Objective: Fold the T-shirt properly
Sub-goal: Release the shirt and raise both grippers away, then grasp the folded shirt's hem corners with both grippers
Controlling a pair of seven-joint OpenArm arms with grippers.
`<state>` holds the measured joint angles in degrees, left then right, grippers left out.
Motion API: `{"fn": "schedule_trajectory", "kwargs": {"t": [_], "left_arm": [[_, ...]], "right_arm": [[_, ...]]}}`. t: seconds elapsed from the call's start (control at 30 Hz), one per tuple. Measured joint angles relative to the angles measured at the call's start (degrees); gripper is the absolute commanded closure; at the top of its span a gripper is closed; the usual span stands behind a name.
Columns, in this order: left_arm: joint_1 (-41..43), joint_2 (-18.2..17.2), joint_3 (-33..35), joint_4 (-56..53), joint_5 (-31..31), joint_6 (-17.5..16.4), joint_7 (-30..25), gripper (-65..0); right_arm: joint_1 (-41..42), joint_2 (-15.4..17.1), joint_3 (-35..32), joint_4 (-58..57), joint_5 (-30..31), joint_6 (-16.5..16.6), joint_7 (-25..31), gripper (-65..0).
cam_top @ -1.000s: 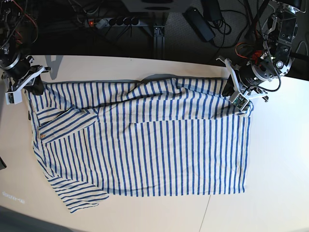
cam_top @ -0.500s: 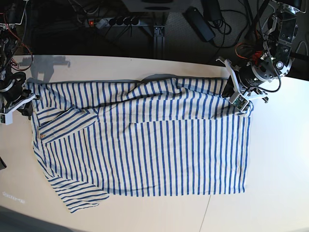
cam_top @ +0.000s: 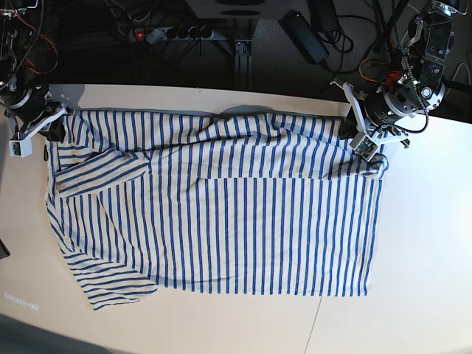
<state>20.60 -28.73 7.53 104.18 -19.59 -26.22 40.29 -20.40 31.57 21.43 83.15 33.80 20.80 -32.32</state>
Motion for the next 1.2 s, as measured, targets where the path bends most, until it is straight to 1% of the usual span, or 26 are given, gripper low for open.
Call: {"fn": "schedule_trajectory", "kwargs": {"t": [0.07, 0.2, 0.4, 0.43, 0.5, 0.57, 0.63, 0.7, 0.8, 0.93, 1.07, 1.2], "left_arm": [[0.0, 0.0, 0.0, 0.1, -0.9, -0.3, 0.0, 0.0], [0.4, 0.0, 0.0, 1.6, -1.9, -0.4, 0.7, -6.0], [2.0, 0.0, -0.1, 5.2, -1.9, -0.4, 1.5, -6.8], [2.6, 0.0, -0.3, 5.9, -2.0, -0.4, 1.6, -8.9], [3.4, 0.0, -1.4, 7.9, -2.1, -0.5, 2.0, -15.6], [3.1, 0.0, -3.8, 10.3, -2.1, -0.1, 1.1, -21.8], [2.6, 0.0, -7.2, 12.6, -3.3, 0.6, -0.5, -24.2], [1.8, 0.0, -10.4, 13.2, -6.6, 1.2, -0.9, -24.2], [-1.3, 0.0, -13.9, 13.1, -8.2, 1.4, -1.0, -24.4], [-7.3, 0.0, -15.1, 10.8, -9.2, 1.8, -4.2, -24.6], [-16.0, 0.2, -14.9, 0.7, -11.7, 2.0, -3.7, -24.6], [-26.5, 0.2, -15.1, -12.0, -14.8, 2.2, -3.8, -24.6]], "right_arm": [[-1.5, 0.0, 0.5, 0.9, 0.0, 0.0, 0.2, 0.0], [-2.8, 0.0, 1.4, 1.3, 0.0, 0.0, 0.3, 0.0], [-2.8, 0.0, 1.4, 1.3, -0.2, 0.0, 0.4, 0.0], [-2.8, 0.0, 1.4, 1.3, -0.3, 0.0, 0.4, 0.0], [-2.8, 0.0, 1.4, 1.3, -0.3, 0.0, 0.6, 0.0], [-2.8, 0.0, 1.4, 1.3, -0.3, 0.0, 0.8, 0.0], [-2.8, 0.0, 1.4, 1.3, -0.4, 0.0, 0.9, 0.0], [-2.8, 0.0, 1.4, 1.3, -0.4, 0.0, 1.0, 0.0], [-2.8, 0.0, 1.4, 1.3, -0.4, 0.0, 1.3, 0.0], [-2.8, 0.0, 1.4, 1.3, -0.4, 0.0, 1.5, 0.0], [-2.8, 0.0, 1.4, 1.2, -0.6, 0.0, 1.5, 0.0], [-2.8, 0.0, 1.4, 1.3, -2.1, 0.0, 1.7, 0.0]]}}
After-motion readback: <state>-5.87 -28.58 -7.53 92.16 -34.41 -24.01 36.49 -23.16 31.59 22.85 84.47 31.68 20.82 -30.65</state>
